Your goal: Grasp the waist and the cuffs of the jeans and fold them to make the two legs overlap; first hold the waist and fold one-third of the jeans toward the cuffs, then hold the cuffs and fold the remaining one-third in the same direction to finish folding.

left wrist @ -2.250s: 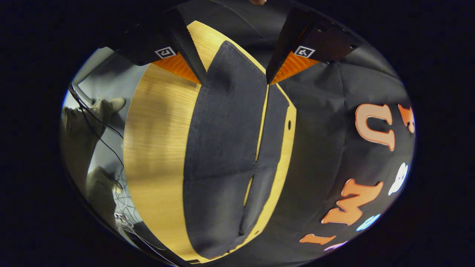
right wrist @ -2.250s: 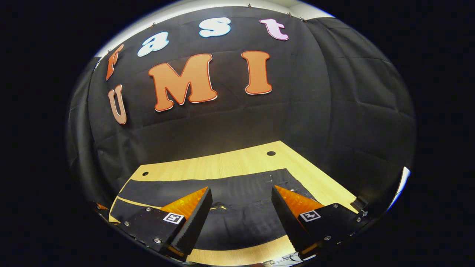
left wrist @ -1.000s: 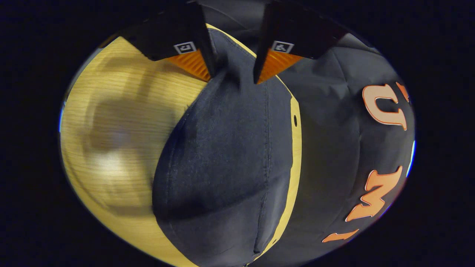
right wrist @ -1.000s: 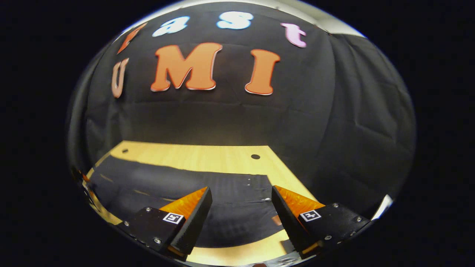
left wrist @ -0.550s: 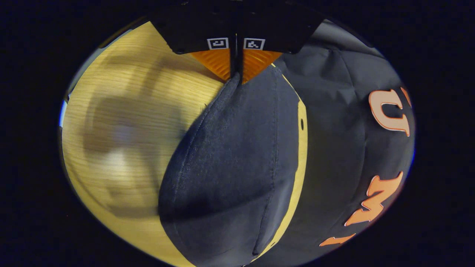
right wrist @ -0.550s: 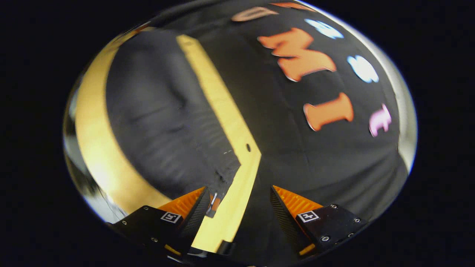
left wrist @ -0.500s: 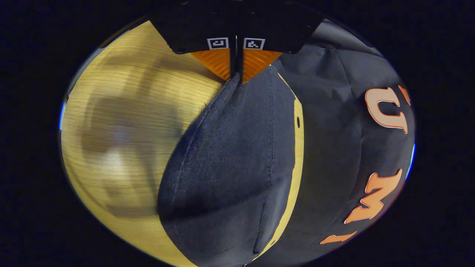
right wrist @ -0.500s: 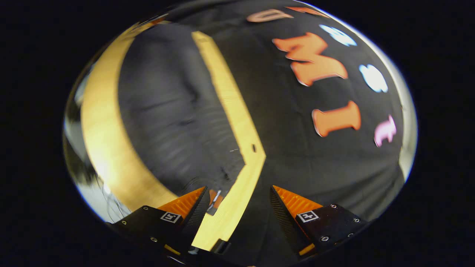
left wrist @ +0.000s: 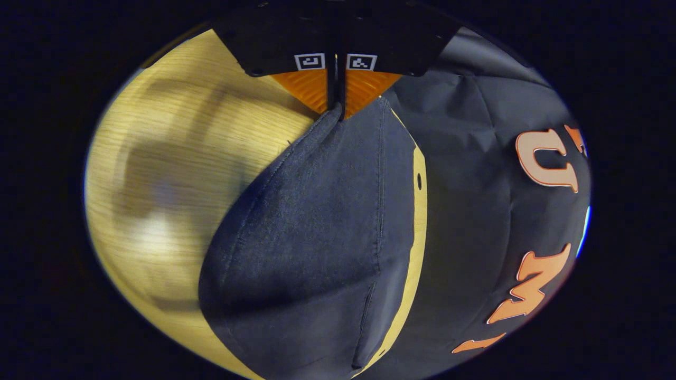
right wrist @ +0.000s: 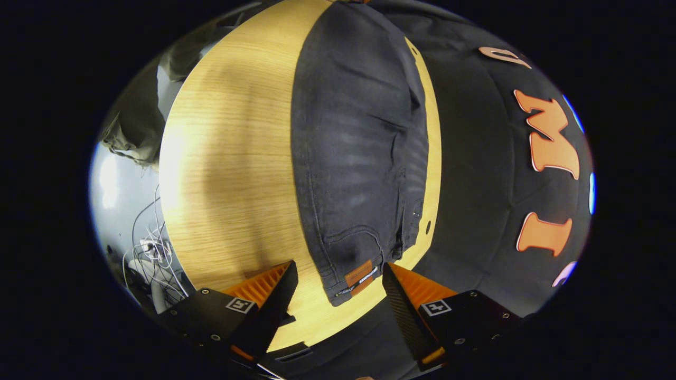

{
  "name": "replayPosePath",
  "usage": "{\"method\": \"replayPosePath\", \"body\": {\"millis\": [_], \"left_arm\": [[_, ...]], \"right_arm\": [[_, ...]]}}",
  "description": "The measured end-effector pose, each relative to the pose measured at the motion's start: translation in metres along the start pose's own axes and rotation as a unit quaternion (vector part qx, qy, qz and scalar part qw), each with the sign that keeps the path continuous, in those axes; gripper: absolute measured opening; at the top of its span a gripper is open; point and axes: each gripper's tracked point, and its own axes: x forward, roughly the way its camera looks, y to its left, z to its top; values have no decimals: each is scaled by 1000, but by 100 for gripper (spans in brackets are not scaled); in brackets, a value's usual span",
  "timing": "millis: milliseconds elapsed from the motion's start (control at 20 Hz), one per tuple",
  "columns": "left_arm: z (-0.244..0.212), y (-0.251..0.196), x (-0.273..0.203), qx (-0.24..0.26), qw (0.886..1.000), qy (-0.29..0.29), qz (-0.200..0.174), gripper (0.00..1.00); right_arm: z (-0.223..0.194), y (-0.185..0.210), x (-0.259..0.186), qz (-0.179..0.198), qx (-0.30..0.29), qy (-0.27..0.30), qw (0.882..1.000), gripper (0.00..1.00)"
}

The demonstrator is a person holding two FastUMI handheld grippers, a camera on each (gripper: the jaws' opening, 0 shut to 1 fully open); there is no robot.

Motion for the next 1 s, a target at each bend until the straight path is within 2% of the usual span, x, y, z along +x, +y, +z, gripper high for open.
{"method": "replayPosePath", "body": {"millis": [50, 100, 150, 500, 650, 700, 750, 800, 900, 950, 1000], "left_arm": [[1, 0, -2, 0, 1000, 1, 1, 3], [1, -1, -1, -2, 1000, 3, 1, 1], [0, 0, 0, -5, 1000, 7, 2, 3], [5, 6, 1, -17, 1000, 16, 10, 1], [6, 6, 0, -15, 1000, 19, 10, 1], [5, 5, 1, -16, 1000, 22, 9, 3], [6, 4, 2, -20, 1000, 22, 10, 1], [4, 6, 4, -28, 999, 24, 9, 1], [2, 7, 5, -49, 998, 30, 3, 0], [2, 6, 4, -55, 998, 30, -5, 0], [0, 3, 3, -55, 998, 26, -10, 1]], "right_arm": [[1, -2, 2, -1, -6, -4, 1000, 97], [1, -3, 5, 1, -4, -7, 1000, 96], [0, -5, 7, 3, 2, -8, 1000, 95], [6, -18, 30, -4, 2, -30, 1000, 90], [7, -18, 47, 13, 21, -25, 999, 70], [7, -16, 50, 22, 29, -19, 999, 59], [5, -10, 54, 38, 39, -16, 998, 52], [7, -8, 55, 42, 43, -6, 998, 30], [7, -10, 57, 43, 35, -8, 998, 8], [8, -8, 47, 54, 39, -5, 998, 3], [9, -6, 51, 68, 47, -6, 997, 3]]}}
